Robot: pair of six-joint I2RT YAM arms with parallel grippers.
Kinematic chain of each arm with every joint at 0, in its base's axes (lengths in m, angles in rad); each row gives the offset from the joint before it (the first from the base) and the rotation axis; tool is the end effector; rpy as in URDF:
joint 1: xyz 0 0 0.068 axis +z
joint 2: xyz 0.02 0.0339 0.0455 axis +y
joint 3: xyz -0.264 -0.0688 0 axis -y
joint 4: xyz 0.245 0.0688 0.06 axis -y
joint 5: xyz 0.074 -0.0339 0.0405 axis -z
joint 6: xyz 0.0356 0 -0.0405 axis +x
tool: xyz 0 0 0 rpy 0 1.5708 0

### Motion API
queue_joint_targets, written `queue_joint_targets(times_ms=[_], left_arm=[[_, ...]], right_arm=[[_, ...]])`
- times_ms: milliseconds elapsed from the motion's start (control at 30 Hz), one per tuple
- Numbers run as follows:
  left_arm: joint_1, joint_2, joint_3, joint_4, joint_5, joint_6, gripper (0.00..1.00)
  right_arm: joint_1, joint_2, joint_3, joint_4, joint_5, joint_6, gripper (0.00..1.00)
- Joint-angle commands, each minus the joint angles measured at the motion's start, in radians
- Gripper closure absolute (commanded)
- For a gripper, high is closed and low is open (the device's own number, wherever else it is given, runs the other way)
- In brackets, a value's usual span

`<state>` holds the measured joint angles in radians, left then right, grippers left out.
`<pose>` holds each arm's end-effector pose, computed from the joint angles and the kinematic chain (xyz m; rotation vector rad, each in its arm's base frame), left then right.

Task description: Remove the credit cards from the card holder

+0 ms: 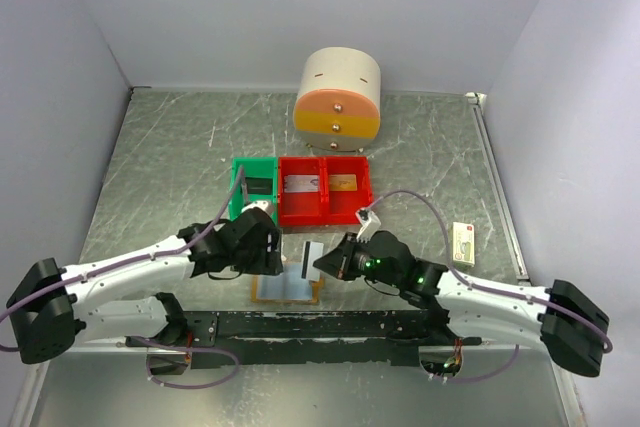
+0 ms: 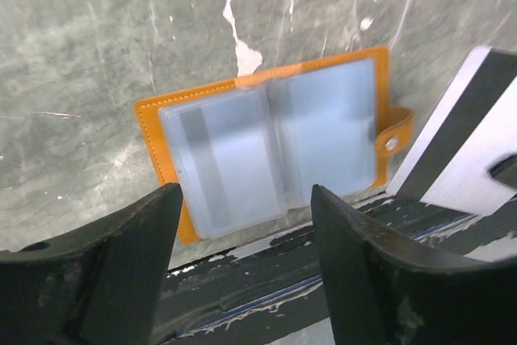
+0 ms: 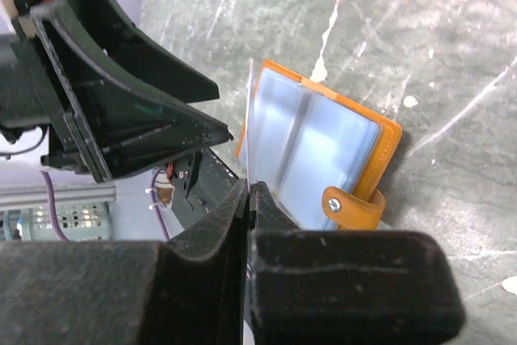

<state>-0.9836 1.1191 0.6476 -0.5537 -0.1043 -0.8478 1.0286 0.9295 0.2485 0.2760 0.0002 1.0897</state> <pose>0.1178 -0.1703 0.1997 0.1429 2.6794 -0.5099 0.0985 0.1635 0.1742 0.0689 2.2493 1.2936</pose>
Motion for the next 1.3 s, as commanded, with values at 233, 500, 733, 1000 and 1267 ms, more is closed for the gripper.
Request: queue_joint_targets(times_ms=[233, 500, 733, 1000, 1267], left_arm=[[0.297, -0.115, 0.172, -0.170, -0.035, 0.169, 0.05], [0.494, -0.241, 0.169, -0.162, -0.128, 0.277, 0.01], [0.494, -0.365, 0.139, -0.118, -0.244, 0.330, 0.00], [0.493, -0.396, 0.135, -0.099, -0.261, 0.389, 0.00], [0.493, -0.404, 0.130, -0.124, -0.311, 0.360, 0.00]], right_arm=[[0.108, -0.042, 0.163, -0.146, 0.036, -0.423, 1.00], [0.345, 0.043, 0.290, -0.177, 0.346, -0.675, 1.00], [0.360, 0.156, 0.442, -0.342, 0.575, -0.907, 1.00], [0.069, 0.261, 0.610, -0.491, 0.401, -1.076, 1.00], [-0.142, 0.458, 0.780, -0.515, 0.173, -1.291, 1.00]])
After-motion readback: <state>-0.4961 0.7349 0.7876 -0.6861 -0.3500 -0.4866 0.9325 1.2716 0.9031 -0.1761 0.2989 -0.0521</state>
